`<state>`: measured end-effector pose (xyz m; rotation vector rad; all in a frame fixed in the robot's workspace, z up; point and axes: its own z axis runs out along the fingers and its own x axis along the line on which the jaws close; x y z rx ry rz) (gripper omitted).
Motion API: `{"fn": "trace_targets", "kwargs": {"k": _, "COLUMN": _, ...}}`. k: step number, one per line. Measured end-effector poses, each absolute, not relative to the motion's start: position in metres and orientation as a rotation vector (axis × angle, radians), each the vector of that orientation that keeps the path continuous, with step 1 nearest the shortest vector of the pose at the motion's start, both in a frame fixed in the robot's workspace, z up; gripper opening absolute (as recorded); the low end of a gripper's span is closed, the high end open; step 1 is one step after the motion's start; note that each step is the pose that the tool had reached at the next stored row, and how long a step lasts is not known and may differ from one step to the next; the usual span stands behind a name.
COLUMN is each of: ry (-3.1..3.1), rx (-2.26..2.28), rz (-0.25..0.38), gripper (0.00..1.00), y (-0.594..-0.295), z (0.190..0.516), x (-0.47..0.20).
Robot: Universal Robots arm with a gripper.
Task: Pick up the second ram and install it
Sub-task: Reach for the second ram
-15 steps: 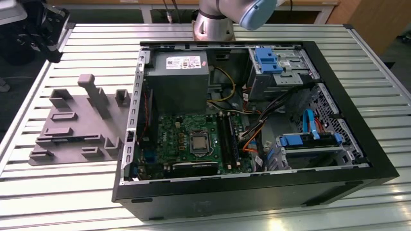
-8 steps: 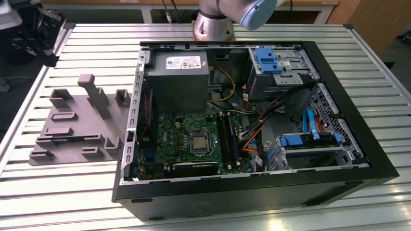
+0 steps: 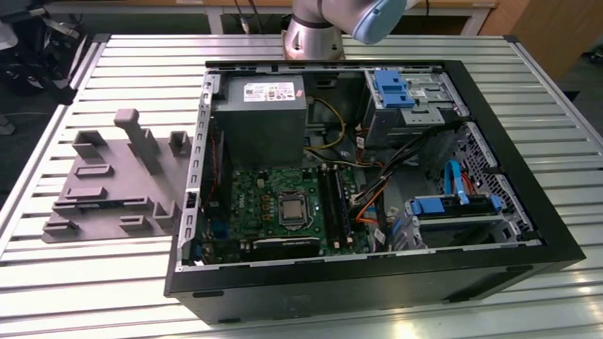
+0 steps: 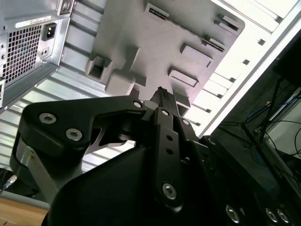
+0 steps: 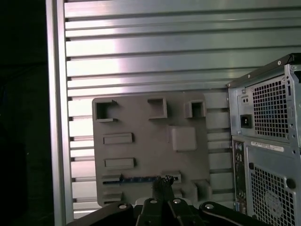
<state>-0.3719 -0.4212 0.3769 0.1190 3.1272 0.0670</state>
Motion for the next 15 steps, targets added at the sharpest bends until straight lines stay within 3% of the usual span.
{"fn": "trace_targets", "kwargs": {"k": 15, "ry": 3.127, "rx": 0.119, "rz": 0.067, "gripper": 0.11, "y": -0.427, "z": 0.376, "x": -0.391}}
